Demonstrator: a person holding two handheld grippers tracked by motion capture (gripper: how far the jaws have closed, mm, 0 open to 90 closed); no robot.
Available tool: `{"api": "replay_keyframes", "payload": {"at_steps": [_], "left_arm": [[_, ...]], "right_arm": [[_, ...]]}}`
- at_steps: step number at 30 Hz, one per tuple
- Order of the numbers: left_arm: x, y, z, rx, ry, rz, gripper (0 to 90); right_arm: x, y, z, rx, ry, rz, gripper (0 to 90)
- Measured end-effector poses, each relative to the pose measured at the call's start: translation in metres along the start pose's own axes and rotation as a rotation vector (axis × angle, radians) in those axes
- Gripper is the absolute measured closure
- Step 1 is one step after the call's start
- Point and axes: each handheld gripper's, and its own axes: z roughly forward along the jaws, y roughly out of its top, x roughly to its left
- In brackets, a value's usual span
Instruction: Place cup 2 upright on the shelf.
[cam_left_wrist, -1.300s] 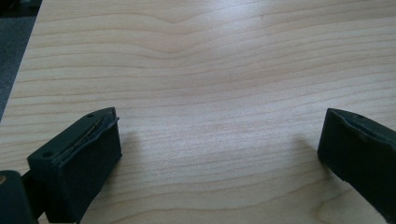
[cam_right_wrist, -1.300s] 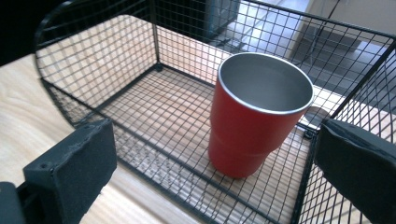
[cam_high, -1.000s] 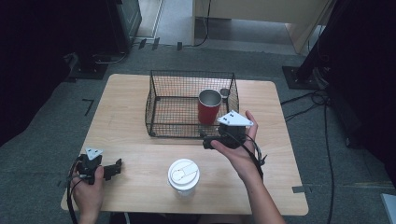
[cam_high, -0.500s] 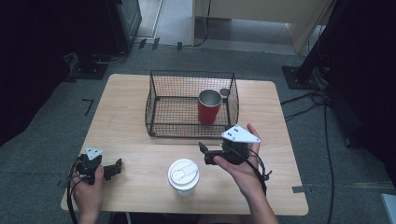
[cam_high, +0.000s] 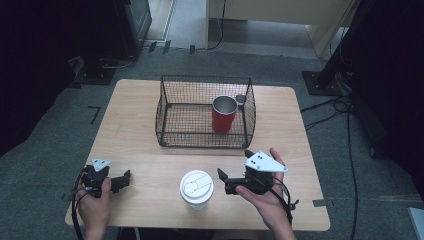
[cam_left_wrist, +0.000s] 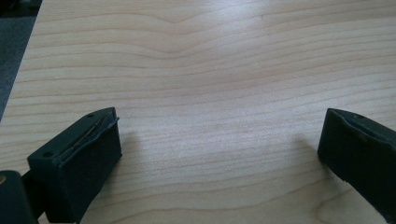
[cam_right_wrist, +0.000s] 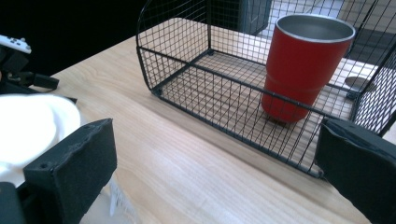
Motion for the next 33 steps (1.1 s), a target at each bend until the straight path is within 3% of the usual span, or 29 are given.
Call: {"api": "replay_keyframes", "payload": {"at_steps": [13,23,33], "left_arm": [[0.0,0.0,0.0,0.0,0.0,0.0,0.0],[0.0,0.0,0.0,0.002,0.0,0.002,0.0],[0.0,0.0,0.0,0.002,0.0,0.002,0.0]], "right_arm": [[-0.002,-0.028,-0.005,0.011,0.046,0.014,0.0],[0.007,-0.048,-0.002,0.05,0.12,-0.014,0.0],[0.016,-0.061,0.001,0.073,0.165,-0.026,0.0]]}}
